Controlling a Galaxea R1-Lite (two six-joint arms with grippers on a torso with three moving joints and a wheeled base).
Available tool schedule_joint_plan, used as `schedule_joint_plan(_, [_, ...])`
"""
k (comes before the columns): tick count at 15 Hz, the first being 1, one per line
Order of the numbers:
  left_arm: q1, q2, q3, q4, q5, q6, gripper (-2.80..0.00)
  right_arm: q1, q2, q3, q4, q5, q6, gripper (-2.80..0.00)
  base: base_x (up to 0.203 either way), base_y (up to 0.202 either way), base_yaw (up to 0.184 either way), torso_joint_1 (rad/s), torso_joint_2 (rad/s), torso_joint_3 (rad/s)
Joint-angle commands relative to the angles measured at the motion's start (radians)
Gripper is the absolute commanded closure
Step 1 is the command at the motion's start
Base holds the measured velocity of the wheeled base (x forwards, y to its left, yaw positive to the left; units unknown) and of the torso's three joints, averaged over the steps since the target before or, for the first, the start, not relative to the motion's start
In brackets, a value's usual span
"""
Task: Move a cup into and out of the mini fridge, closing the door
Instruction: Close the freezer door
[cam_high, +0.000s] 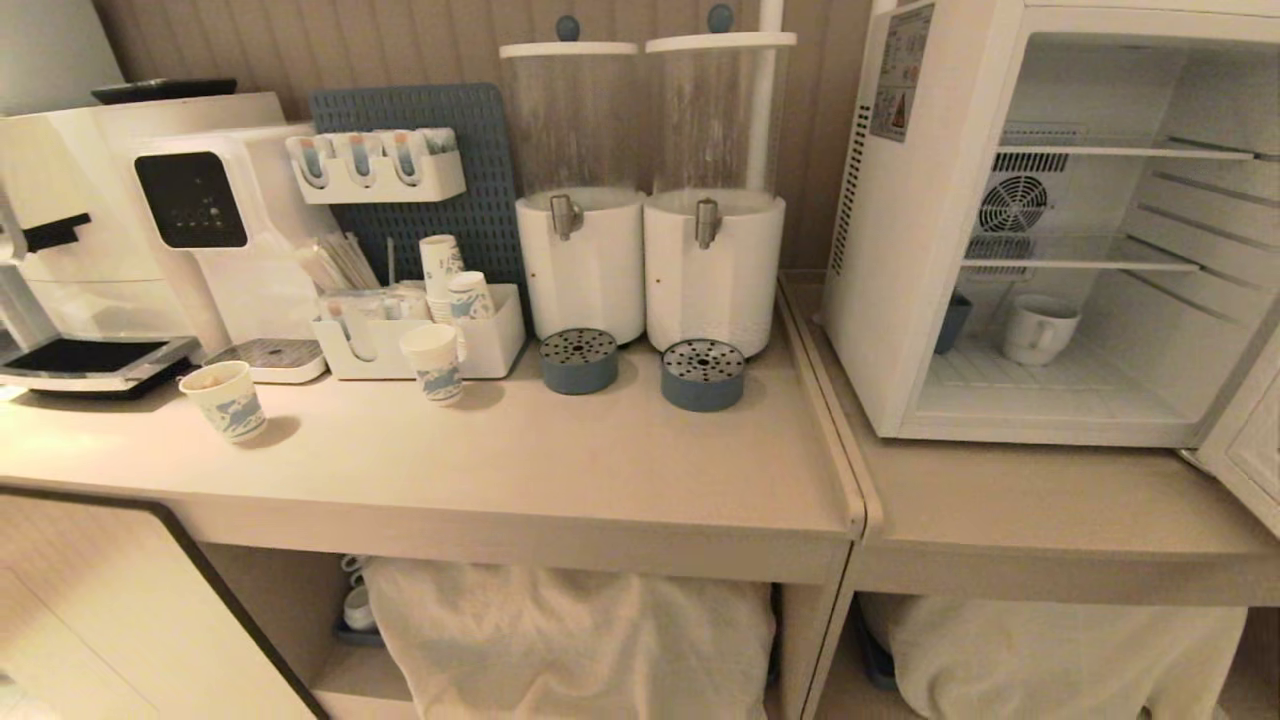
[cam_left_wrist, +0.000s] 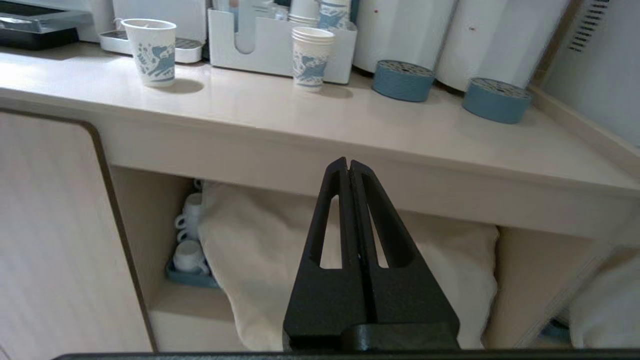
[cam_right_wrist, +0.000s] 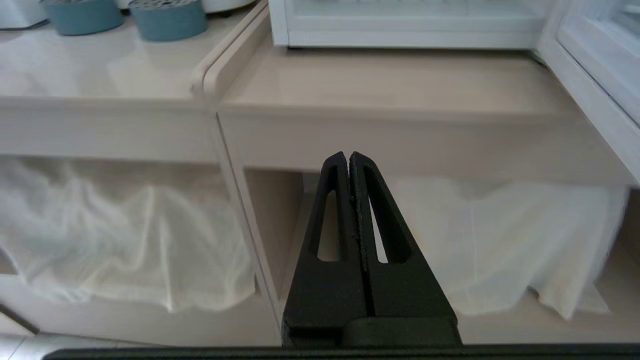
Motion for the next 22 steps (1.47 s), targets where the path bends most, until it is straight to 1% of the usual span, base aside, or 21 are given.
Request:
schedule_joint_plan(1, [0.0, -0.005, 0.04, -0.001, 0.0, -0.001, 0.0, 0.0, 0.002, 0.0, 0.0, 0.0, 0.0, 0.0, -0.187, 0.0, -0.002, 0.0, 0.0, 0.007])
schedule_joint_plan(9, [0.0, -0.005, 0.04, -0.001, 0.0, -0.001, 0.0, 0.0, 0.002, 0.0, 0.0, 0.0, 0.0, 0.0, -0.187, 0.0, -0.001, 0.001, 0.0, 0.001])
schedule_joint_plan(18, [0.0, -0.005, 0.04, -0.001, 0.0, -0.001, 0.0, 0.0, 0.008, 0.0, 0.0, 0.0, 0.0, 0.0, -0.008, 0.0, 0.001, 0.0, 0.0, 0.001])
schedule_joint_plan(22, [0.0, -0.005, 0.04, -0.001, 0.0, -0.001, 0.0, 0.0, 0.011, 0.0, 0.0, 0.0, 0.0, 0.0, 0.001, -0.159, 0.0, 0.004, 0.0, 0.002])
